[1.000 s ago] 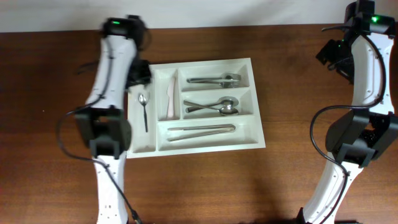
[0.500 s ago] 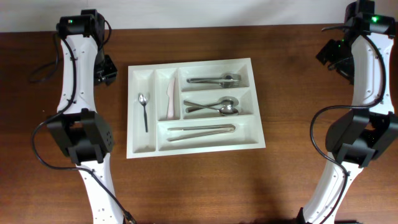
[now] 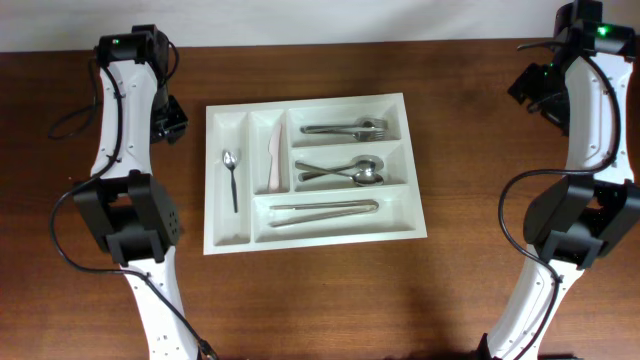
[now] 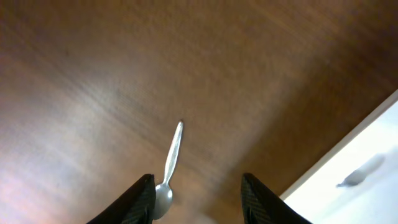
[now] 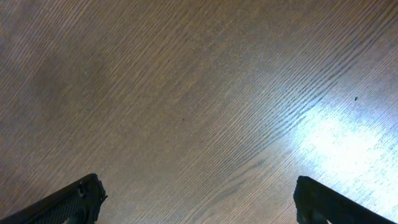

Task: Pack container
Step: 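Move the left gripper down to the remaining metal spoon on the table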

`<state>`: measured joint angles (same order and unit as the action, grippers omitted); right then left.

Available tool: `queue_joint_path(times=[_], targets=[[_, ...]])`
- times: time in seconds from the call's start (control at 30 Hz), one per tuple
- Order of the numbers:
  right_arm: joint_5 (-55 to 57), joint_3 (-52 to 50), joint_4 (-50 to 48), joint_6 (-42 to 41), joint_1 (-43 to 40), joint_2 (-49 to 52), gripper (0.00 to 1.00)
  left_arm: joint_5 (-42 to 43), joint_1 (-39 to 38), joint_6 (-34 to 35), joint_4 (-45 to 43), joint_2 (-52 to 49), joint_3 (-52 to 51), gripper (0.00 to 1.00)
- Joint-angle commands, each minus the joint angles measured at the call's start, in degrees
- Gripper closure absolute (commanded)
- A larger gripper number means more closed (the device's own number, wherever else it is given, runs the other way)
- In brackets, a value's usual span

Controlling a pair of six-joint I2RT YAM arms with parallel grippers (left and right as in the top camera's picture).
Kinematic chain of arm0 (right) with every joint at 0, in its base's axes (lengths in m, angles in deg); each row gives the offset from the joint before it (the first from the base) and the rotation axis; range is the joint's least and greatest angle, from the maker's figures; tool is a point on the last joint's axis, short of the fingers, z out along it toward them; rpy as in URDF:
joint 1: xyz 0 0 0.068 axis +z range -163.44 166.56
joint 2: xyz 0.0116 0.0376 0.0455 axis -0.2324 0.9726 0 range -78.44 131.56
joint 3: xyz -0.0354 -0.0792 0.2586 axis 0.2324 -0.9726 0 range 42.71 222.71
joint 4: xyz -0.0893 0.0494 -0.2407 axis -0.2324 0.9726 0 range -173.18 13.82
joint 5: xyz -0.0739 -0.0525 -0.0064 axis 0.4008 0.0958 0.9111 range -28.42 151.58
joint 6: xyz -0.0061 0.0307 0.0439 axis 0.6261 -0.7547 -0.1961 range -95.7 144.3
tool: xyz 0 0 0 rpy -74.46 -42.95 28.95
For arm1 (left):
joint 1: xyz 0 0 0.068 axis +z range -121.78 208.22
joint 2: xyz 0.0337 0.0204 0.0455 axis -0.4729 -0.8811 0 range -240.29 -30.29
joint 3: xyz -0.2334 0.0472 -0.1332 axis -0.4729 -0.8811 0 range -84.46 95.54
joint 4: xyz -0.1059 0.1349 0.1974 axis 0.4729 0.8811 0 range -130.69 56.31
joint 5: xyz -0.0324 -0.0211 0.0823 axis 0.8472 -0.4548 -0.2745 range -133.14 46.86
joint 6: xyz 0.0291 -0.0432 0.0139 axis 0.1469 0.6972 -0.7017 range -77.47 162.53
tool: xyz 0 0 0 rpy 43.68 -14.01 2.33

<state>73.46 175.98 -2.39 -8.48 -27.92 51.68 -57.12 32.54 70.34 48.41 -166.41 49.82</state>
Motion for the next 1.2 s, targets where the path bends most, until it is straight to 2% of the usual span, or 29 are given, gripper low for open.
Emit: queue_joint_path(times=[0.0,0.23,0.4,0.73,0.9,1.03,1.17], targets=[[0.2,-0.2,0.0,0.0,0.3,-1.4,0.01,-0.9,0.5,0.9,-4.2,6.3,-6.0,0.53],[0.1,-0.2,0.0,0.0,0.3,-1.4,0.01,-0.9,0.5,2.3,-18.1,18.5,-30.0,0.53],[0.1,-0.2,0.0,0.0,0.3,-1.4,0.01,-0.6,1.7,6.9,-20.0,23.8,-42.3,0.53],[0.1,-0.2,0.0,0.0,0.3,-1.4,0.01,2.4,3.1,7.4,-20.6,25.5,-55.6,0.51],[0.1,-0.2,0.0,0.0,0.3,-1.4,0.01,2.8,3.1,7.4,-24.4,25.5,-61.2,0.43],[0.1,-0.2,0.0,0.0,0.2,-1.4,0.01,2.8,3.1,7.3,-26.7,25.5,-63.1,0.32],[0.1,-0.2,0.0,0.0,0.3,-1.4,0.01,2.8,3.1,5.0,-29.0,25.5,-63.4,0.31]])
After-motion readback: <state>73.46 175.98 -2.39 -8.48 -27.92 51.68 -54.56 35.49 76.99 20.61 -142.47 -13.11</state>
